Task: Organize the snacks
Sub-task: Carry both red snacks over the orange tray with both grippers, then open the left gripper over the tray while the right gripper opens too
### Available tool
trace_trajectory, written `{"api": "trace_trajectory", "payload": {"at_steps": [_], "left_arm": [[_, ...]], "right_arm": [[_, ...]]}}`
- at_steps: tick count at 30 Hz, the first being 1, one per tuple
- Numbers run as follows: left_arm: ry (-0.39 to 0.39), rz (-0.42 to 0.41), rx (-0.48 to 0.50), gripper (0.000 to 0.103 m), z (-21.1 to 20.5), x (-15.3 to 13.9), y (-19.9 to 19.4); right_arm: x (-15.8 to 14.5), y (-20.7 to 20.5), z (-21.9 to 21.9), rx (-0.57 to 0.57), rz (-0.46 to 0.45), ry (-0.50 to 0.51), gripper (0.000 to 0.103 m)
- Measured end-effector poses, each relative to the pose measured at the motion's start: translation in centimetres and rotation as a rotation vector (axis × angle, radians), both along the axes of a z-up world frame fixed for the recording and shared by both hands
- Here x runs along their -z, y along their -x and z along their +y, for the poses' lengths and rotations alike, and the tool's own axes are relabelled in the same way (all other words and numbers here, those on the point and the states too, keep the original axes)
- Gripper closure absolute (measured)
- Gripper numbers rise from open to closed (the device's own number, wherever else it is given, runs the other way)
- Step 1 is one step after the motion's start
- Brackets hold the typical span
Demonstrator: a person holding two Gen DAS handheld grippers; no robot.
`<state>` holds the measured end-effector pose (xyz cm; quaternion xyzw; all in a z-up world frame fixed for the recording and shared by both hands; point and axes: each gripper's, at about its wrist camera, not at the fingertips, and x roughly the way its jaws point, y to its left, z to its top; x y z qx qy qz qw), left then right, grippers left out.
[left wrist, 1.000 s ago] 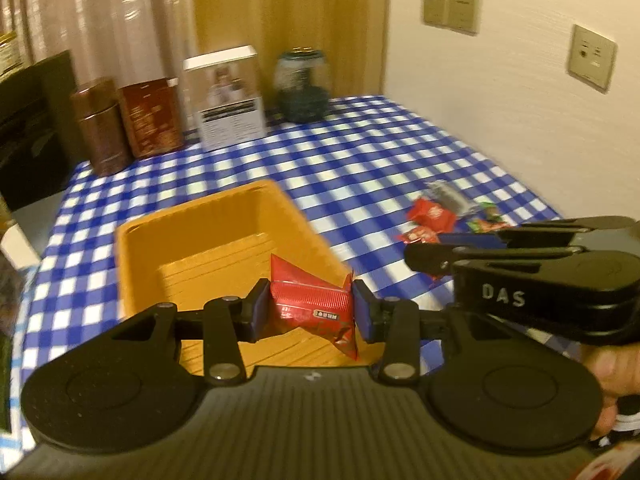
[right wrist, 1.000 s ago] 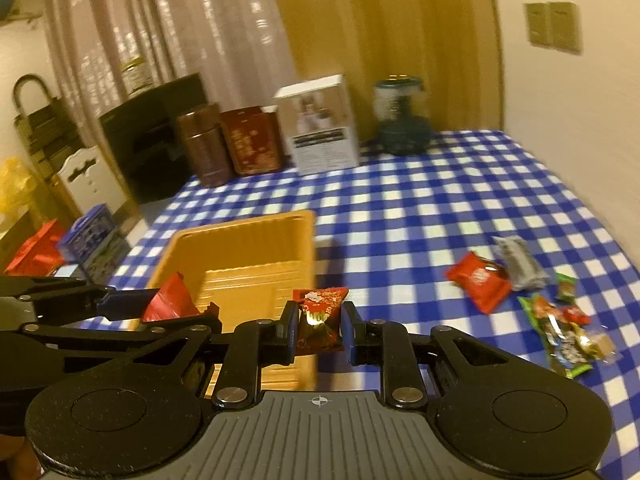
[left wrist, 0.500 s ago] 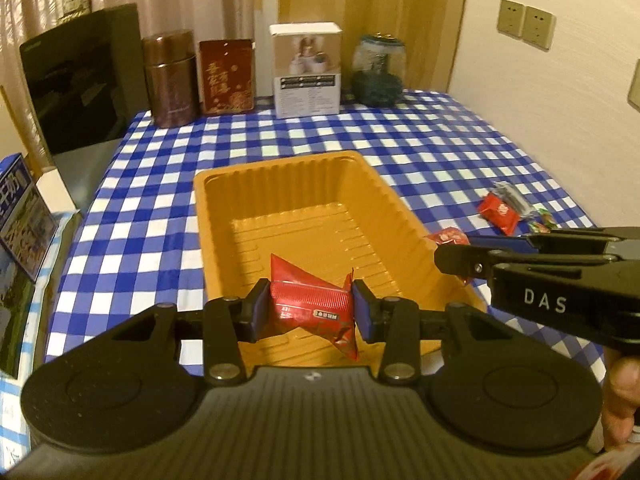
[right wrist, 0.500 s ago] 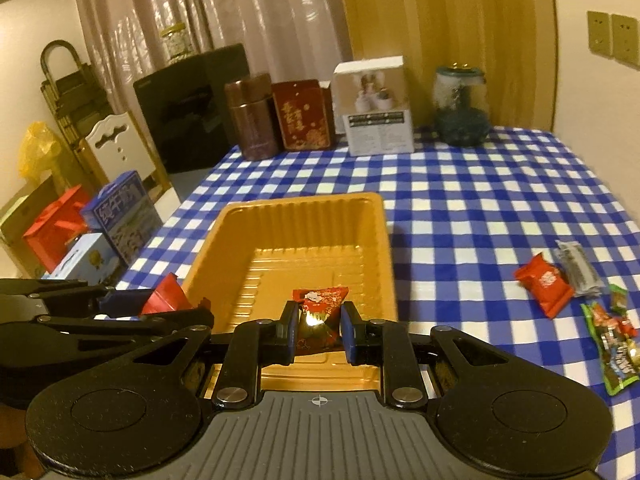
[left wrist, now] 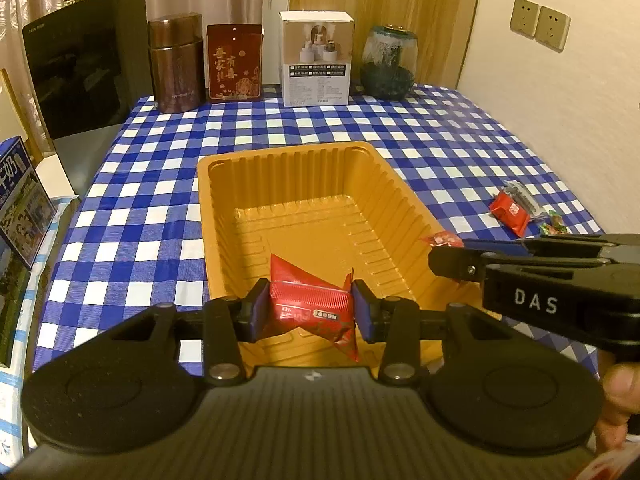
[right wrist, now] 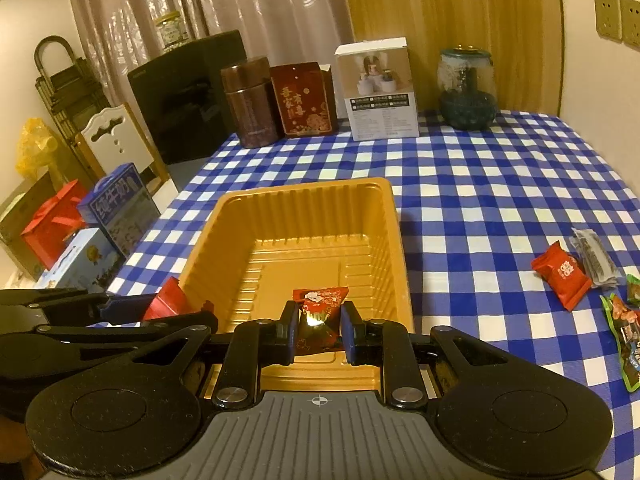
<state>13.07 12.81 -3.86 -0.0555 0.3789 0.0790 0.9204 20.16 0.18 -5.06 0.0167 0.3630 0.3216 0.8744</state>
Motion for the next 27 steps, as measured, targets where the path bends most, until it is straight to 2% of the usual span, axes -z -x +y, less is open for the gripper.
{"api": "trace_trajectory", "payload": {"at_steps": [1,4,24,25,27], "left_arm": [[-0.001,0.002,-0.001,0.061,0.0,0.1,-0.1],[0.001,-0.011,-0.009,0.044,0.1,0.3,-0.4],[-0.031,-0.003,-0.079,0.044,2.1,-0.1,1.6],[-0.030,-0.004,-0.079,0.044,2.1,-0.1,1.7],[-0.030,-0.004,-0.083,0.044,2.1,-0.1,1.7]], "right_arm": [[0.0,0.0,0.0,0.001,0.001,0.000,0.080],[0.0,0.0,-0.1,0.003,0.000,0.000,0.080],[0.0,-0.1,-0.1,-0.009,0.014,-0.026,0.080],[0.0,-0.1,0.0,-0.015,0.018,-0.034,0.079],[-0.1,-0.3,0.0,-0.019,0.032,-0.060,0.062]]}}
